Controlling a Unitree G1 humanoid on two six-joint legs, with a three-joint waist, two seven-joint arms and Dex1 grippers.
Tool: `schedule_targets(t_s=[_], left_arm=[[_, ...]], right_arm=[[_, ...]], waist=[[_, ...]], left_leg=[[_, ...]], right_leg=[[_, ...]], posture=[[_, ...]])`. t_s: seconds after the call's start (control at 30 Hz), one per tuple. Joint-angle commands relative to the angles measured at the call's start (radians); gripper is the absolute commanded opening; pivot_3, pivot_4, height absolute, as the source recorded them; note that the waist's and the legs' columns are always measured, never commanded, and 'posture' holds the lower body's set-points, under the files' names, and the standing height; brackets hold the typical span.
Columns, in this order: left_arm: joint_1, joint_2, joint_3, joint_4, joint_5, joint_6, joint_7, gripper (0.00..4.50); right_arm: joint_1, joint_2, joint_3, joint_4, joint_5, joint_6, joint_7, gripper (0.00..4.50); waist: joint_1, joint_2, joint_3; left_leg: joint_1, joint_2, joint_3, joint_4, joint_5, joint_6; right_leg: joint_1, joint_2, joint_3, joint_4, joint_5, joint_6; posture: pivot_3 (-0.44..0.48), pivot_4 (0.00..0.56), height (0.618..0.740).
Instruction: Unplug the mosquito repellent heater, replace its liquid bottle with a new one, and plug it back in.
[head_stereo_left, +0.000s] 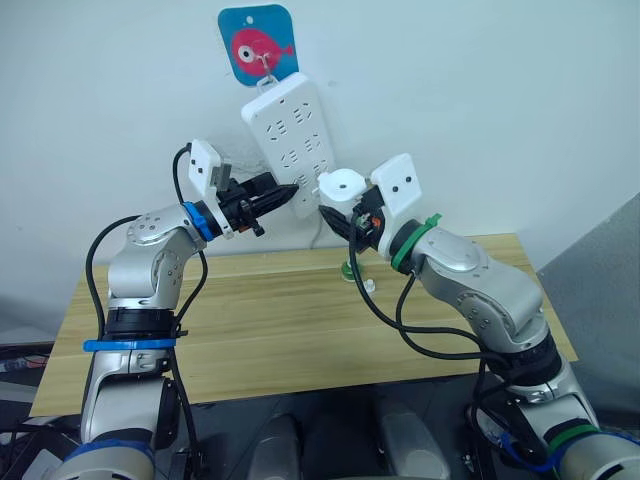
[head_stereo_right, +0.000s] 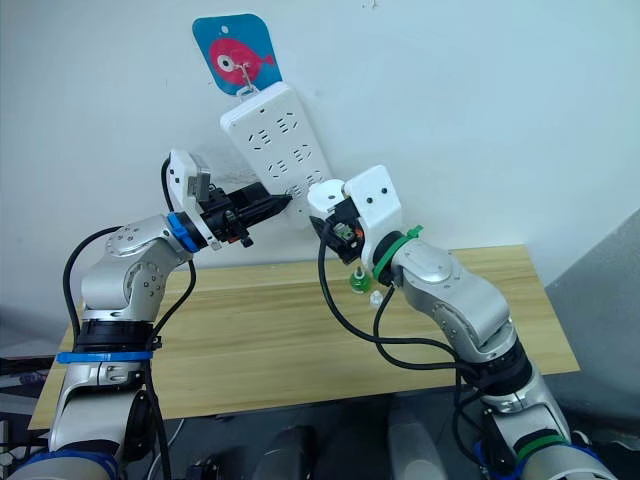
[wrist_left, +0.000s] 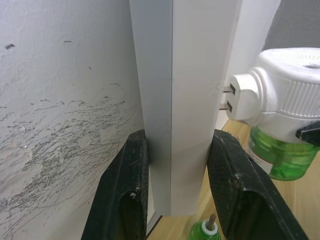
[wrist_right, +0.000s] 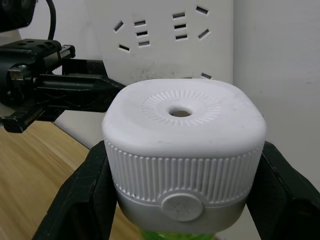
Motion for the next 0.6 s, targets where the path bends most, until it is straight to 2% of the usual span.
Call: schedule_targets(t_s=[0.03, 0.6], left_arm=[[0.002, 0.002, 0.002, -0.048, -0.005, -0.004, -0.001, 1.29], [0.001, 0.004, 0.003, -0.055, -0.006, 0.001, 0.006, 1.29]], right_arm=[[-0.025, 0.028, -0.007, -0.015, -0.052, -0.047, 0.027, 2.99], [-0.007, 0.062, -0.04, 0.011, -0.174, -0.018, 0.103, 2.99]], waist=[[0.0, 0.0, 0.0], [-0.002, 0.0, 0.0]], left_leg=[[0.0, 0.0, 0.0, 0.0, 0.0, 0.0], [0.001, 0.0, 0.0, 0.0, 0.0, 0.0]], right_leg=[[0.0, 0.0, 0.0, 0.0, 0.0, 0.0], [0.0, 0.0, 0.0, 0.001, 0.0, 0.0]], posture=[[-0.165, 0.174, 0.725], [-0.159, 0.175, 0.725]])
